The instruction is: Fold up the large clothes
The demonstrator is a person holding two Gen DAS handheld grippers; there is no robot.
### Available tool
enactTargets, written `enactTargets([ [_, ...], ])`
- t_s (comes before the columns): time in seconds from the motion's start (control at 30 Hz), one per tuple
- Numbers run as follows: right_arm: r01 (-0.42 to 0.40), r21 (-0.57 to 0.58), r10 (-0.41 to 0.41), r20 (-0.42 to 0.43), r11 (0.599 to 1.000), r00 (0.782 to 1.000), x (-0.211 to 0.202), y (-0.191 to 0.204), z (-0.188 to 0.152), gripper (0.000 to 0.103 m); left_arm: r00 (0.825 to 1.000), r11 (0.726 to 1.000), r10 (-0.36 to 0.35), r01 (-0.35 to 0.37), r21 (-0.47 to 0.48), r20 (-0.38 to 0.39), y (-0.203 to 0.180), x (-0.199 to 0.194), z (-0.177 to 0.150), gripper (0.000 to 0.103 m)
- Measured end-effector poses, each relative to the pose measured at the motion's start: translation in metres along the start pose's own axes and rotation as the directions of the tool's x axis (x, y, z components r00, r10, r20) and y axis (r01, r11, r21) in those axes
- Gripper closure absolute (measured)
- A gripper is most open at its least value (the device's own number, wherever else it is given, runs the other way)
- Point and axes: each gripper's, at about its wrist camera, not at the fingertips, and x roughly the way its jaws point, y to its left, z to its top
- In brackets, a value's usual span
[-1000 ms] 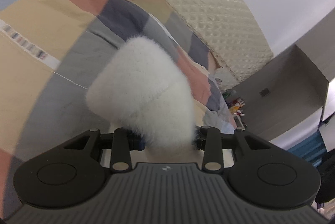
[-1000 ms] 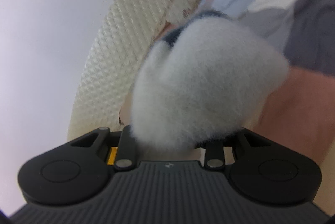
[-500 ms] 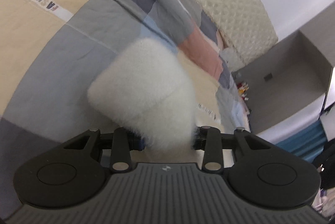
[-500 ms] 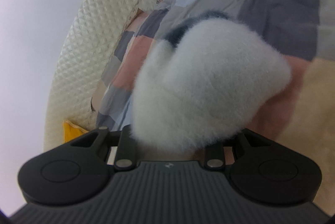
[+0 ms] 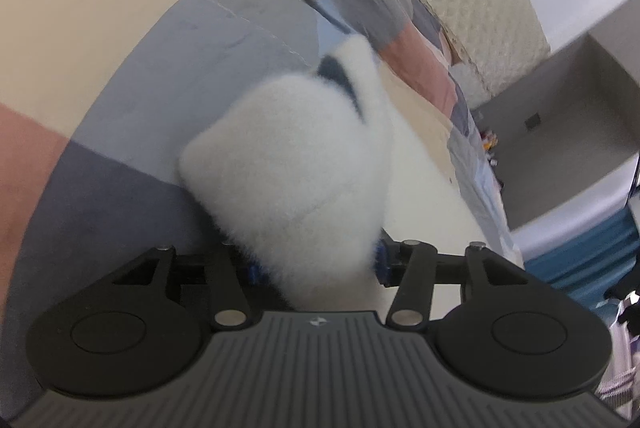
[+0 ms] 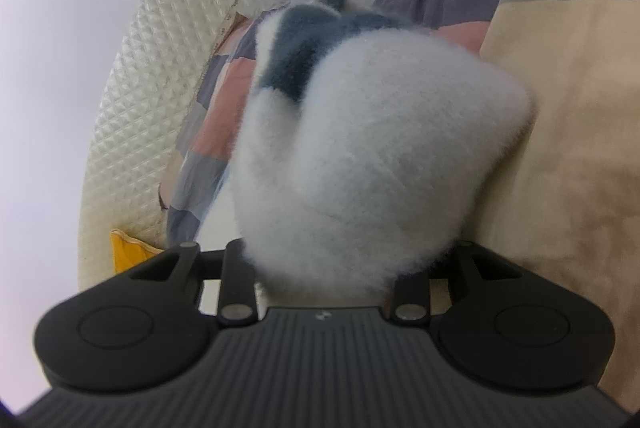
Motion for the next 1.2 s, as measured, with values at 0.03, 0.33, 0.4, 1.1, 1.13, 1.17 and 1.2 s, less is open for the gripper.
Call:
enactTargets([
  [0.03, 0.013, 0.004, -0.013, -0.006, 1.000, 1.000, 0.000, 0.004, 0.002, 0.061, 1.000, 1.000, 0.006, -0.006, -0.001, -0.010, -0.002, -0.003, 0.002, 0.046],
  [0.33, 0.140, -0.078, -0.141, -0.004, 0.987, 0.990, -0.047, 0.032, -0.012, 0.060, 0.988, 0.990, 0.131, -0.126, 0.067, -0.076, -0.034, -0.060, 0.010, 0.041],
  [0.4, 0.159, -0.096, -0.160, 0.000, 0.983, 0.987, -0.062, 0.041, -0.013, 0.061, 0.983, 0.979, 0.168, -0.159, 0.125, -0.069, -0.050, -0.081, 0.012, 0.041],
  [1.1, 0.078, -0.614, -0.019, 0.102, 0.785, 0.995, -0.255, 0.204, -0.082, 0.061, 0.994, 0.889, 0.041, -0.083, 0.451, 0.103, -0.191, -0.360, -0.055, 0.041],
  [1.13, 0.070, -0.633, -0.008, 0.100, 0.771, 0.995, -0.263, 0.209, -0.087, 0.061, 0.994, 0.881, 0.036, -0.081, 0.466, 0.105, -0.194, -0.371, -0.063, 0.041],
  [1.17, 0.065, -0.652, 0.002, 0.101, 0.756, 0.995, -0.272, 0.214, -0.093, 0.061, 0.994, 0.877, 0.032, -0.076, 0.475, 0.101, -0.196, -0.381, -0.072, 0.041],
  [1.2, 0.064, -0.668, 0.009, 0.104, 0.742, 0.995, -0.281, 0.218, -0.099, 0.061, 0.995, 0.866, 0.029, -0.073, 0.494, 0.097, -0.200, -0.390, -0.080, 0.041],
])
